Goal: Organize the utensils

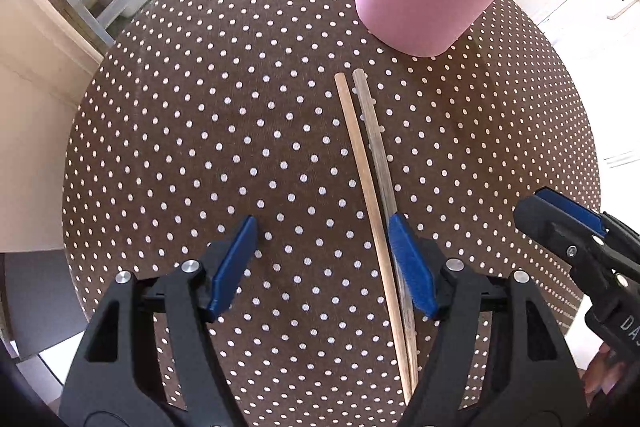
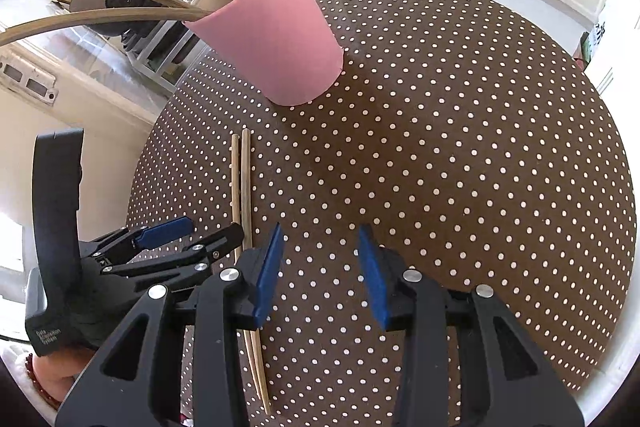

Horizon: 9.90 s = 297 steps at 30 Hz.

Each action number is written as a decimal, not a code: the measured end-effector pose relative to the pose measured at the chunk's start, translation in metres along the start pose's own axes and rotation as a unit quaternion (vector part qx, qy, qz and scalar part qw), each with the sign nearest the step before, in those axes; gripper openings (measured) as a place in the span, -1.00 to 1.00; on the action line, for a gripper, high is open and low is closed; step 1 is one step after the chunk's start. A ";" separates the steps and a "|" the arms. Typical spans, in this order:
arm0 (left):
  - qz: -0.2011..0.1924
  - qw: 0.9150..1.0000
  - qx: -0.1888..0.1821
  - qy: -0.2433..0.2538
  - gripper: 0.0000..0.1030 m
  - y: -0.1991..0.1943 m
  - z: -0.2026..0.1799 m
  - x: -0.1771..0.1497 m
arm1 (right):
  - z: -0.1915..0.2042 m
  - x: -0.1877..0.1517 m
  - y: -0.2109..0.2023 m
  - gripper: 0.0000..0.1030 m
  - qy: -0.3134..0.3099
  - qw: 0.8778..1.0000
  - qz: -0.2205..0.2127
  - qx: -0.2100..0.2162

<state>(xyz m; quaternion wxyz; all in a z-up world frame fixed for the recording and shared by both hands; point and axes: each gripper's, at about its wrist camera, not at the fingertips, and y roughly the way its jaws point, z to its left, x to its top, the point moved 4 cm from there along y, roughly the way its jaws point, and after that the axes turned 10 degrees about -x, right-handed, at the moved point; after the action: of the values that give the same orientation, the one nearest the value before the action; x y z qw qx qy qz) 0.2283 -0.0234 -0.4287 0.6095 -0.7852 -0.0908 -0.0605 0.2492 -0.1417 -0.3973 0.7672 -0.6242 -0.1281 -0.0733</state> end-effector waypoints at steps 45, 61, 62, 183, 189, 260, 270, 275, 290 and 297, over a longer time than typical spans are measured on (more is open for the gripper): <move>0.000 0.998 -0.028 -0.056 -0.82 0.001 0.070 0.008 | 0.127 0.037 0.086 -0.45 -0.156 0.984 0.044 -0.070; -0.029 0.998 -0.033 -0.045 -0.87 -0.027 0.060 0.016 | 0.104 0.037 0.074 -0.91 -0.106 0.993 0.039 -0.022; -0.033 0.998 -0.034 -0.045 -0.87 -0.030 0.060 0.015 | 0.103 0.036 0.069 -0.91 -0.100 0.994 0.034 -0.012; -0.486 0.870 -0.079 0.008 -0.89 -0.248 -0.079 0.126 | 0.023 0.155 -0.204 -0.91 -0.102 0.922 -0.372 0.020; -0.487 0.872 -0.045 0.005 -0.89 -0.227 -0.085 0.134 | 0.016 0.151 -0.186 -0.91 -0.116 0.922 -0.368 0.031; -0.436 0.899 -0.016 0.045 0.43 -0.216 -0.061 0.085 | 0.035 0.123 -0.123 -0.78 -0.089 0.964 -0.241 0.073; -0.441 0.896 -0.012 0.055 0.50 -0.244 -0.054 0.062 | 0.039 0.102 -0.168 -0.42 -0.082 0.955 -0.280 0.059; -0.439 0.896 -0.014 0.063 0.52 -0.253 -0.051 0.043 | 0.037 0.085 -0.186 -0.34 -0.078 0.951 -0.296 0.047; -0.442 0.892 -0.029 0.089 0.66 -0.290 -0.058 -0.013 | 0.036 0.017 -0.244 -0.25 -0.052 0.937 -0.345 0.018; -0.442 0.891 -0.029 0.104 0.76 -0.306 -0.062 -0.036 | 0.037 -0.012 -0.268 0.01 -0.044 0.928 -0.371 -0.005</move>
<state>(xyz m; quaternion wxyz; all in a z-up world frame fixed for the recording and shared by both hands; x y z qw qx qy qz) 0.1275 -0.0119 -0.1309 0.5023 -0.6708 -0.3630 -0.4074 0.1607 -0.1622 -0.1418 0.6759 -0.5382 -0.3841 -0.3256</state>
